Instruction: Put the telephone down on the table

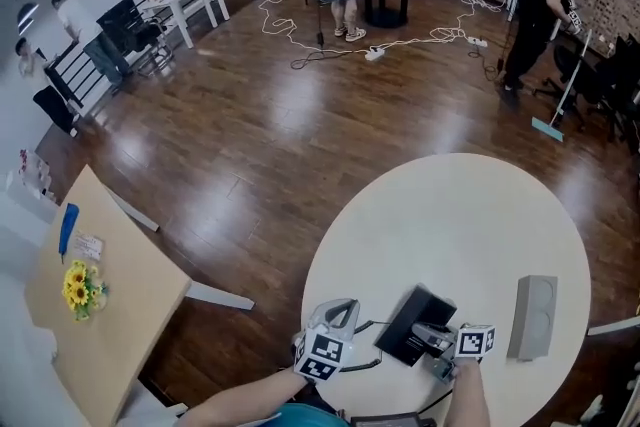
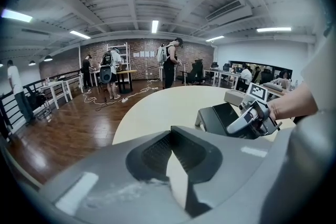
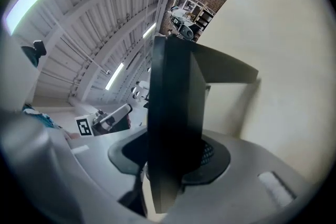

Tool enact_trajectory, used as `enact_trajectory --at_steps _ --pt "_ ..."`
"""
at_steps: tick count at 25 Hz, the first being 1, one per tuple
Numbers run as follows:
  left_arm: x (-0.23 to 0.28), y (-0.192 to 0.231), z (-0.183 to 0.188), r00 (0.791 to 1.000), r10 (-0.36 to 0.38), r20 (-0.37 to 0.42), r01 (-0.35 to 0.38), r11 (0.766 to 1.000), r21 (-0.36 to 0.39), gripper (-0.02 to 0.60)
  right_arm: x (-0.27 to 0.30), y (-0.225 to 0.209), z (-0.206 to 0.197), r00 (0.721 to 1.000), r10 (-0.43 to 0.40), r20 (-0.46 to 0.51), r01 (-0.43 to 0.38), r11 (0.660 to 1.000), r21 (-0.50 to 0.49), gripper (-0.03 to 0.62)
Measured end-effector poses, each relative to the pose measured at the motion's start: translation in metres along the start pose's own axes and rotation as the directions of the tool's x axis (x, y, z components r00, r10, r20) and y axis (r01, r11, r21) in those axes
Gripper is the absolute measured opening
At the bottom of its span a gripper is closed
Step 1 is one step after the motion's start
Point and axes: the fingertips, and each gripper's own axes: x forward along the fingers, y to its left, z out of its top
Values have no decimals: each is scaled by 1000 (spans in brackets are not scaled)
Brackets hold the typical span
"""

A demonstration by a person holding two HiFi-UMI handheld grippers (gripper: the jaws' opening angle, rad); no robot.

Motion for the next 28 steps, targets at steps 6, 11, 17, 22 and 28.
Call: enact_trajectory --at_steps 6,11,17,22,28 --pt "-7 9 -3 1000 28 -2 -28 1000 -14 14 2 6 -5 997 78 20 -78 997 17 150" --pt "-14 15 0 999 46 14 -46 999 -19 14 5 28 -1 985 144 92 -147 988 34 149" --pt "-28 26 0 997 70 40 -69 997 -34 14 6 74 23 966 203 160 -202 979 -21 149" --pt "-51 46 6 990 112 83 -108 993 -54 14 14 115 35 967 219 128 -212 975 -65 149" --pt "-90 88 13 970 196 144 -185 979 -86 14 35 158 44 967 248 62 -240 964 -112 149"
